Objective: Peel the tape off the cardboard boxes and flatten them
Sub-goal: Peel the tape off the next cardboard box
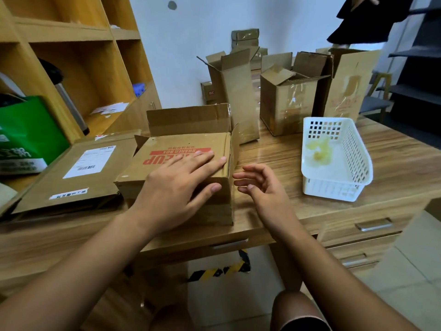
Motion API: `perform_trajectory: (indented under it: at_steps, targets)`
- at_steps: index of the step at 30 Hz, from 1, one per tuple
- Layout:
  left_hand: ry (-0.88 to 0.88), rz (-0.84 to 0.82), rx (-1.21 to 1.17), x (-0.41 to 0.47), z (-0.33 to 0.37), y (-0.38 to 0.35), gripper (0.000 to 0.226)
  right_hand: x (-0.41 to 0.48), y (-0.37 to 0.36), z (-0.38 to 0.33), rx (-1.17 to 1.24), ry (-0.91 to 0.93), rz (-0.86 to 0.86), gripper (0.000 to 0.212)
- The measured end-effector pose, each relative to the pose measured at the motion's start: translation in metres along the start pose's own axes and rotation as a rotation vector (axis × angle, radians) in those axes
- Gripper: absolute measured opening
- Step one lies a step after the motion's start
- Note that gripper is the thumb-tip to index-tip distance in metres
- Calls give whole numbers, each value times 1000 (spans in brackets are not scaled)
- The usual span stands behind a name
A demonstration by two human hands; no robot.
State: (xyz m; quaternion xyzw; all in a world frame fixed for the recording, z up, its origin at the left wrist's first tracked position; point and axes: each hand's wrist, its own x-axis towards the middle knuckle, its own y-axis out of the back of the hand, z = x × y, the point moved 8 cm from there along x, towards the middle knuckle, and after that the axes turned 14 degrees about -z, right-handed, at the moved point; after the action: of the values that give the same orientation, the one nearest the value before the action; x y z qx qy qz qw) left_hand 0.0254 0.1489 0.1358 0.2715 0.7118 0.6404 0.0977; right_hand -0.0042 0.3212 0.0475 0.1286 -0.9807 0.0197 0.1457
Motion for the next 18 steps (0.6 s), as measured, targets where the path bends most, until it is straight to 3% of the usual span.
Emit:
perform_trajectory:
  at_steps: [18]
  targets:
    - [9, 88, -21, 1, 0, -1, 53, -3, -1, 6, -45, 136, 63, 33]
